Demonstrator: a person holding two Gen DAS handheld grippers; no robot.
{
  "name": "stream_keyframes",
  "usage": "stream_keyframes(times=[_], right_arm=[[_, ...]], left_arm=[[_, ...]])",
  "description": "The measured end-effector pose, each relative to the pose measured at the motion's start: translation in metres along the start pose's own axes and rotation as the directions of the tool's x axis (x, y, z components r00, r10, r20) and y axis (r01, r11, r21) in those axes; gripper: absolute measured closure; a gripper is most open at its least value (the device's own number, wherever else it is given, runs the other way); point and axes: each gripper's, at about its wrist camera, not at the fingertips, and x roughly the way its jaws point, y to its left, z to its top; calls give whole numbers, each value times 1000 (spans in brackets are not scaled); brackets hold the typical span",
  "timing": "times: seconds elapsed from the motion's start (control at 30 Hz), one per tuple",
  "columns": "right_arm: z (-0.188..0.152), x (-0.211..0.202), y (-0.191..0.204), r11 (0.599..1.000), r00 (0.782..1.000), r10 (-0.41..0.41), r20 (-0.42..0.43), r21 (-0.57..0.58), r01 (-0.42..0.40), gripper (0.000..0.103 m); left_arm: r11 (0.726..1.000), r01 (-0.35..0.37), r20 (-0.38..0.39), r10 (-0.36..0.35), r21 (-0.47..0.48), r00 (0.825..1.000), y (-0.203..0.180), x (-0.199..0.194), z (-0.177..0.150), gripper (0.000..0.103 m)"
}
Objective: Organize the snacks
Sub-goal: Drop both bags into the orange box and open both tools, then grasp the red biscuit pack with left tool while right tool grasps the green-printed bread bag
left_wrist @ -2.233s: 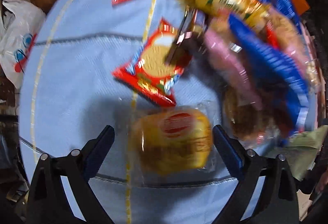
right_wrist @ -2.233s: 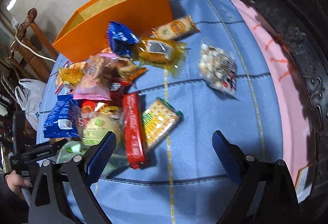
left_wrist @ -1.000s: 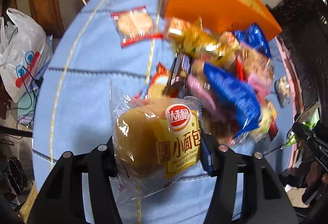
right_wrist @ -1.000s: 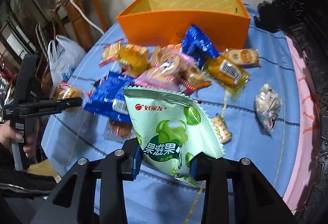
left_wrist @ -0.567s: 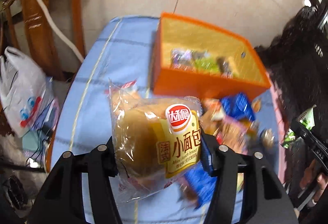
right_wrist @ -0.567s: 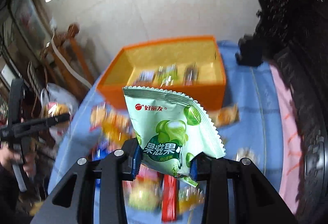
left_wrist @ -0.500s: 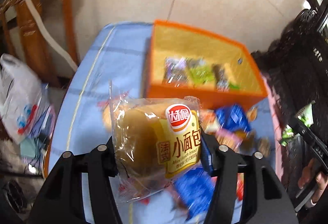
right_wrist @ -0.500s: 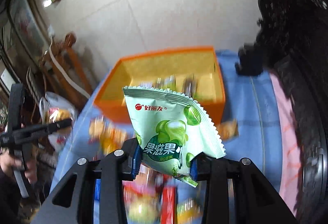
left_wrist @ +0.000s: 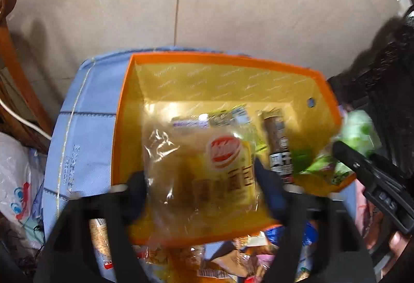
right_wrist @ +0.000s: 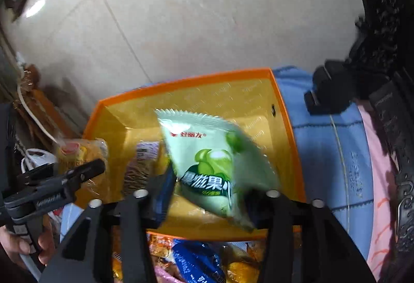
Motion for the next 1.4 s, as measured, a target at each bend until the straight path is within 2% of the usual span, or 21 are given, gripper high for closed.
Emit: stream_keyframes(times=[0.03, 0.1, 0.23, 0.4, 0.6, 0.73, 0.83, 0.97, 1.07, 1.17, 1.27, 1.3, 1.4], right_arm=[[-3, -2, -2, 1000, 1000, -3, 11, 14, 2, 41], [-8, -10, -5, 1000, 999, 2, 40, 29, -3, 36], [-27, -28, -13, 999, 999, 10, 39, 49, -11, 33], [-74, -60, -14, 999, 999, -27, 30, -24, 27, 17], [-142, -81, -27, 1000, 996, -26, -82, -3, 26, 16], [-169, -86, -31, 999, 991, -21, -129, 25, 25, 15], [-183, -91, -31, 999, 990, -16, -143, 32, 20, 14], [-192, -99, -31, 999, 990, -18, -139, 44, 25, 11], [-198, -102, -35, 998, 989, -15, -144, 52, 23, 11], [-205, -103, -40, 997, 988, -19, -156, 65, 30, 11], [-209, -103, -43, 997, 985, -25, -169, 70, 37, 11], [-211, -104, -44, 997, 984, -25, -174, 70, 38, 11], [-213, -109, -47, 997, 984, -39, -174, 63, 51, 11]], left_arm=[[1000, -22, 7, 22, -10, 1000, 2, 0, -2, 6], [1000, -18, 34, 18, -16, 999, 6, -4, -6, 6], [999, -28, 13, 29, -28, 999, 19, -14, -16, 6], [997, -44, 28, 46, -70, 999, 51, -43, -62, 5], [987, -75, -70, 65, -143, 995, 88, -54, -141, 5], [980, -120, -143, 97, -161, 985, 105, -53, -190, 5], [979, -137, -179, 110, -152, 978, 110, -56, -215, 5], [987, -143, -205, 126, -75, 971, 105, -59, -239, 5], [989, -139, -185, 147, 56, 972, 93, -62, -256, 5], [976, -128, -159, 157, 177, 975, 81, -57, -266, 5], [950, -140, -135, 183, 279, 974, 70, -42, -269, 5], [944, -145, -137, 192, 295, 972, 68, -34, -268, 5], [954, -132, -169, 182, 271, 969, 71, -12, -265, 5]])
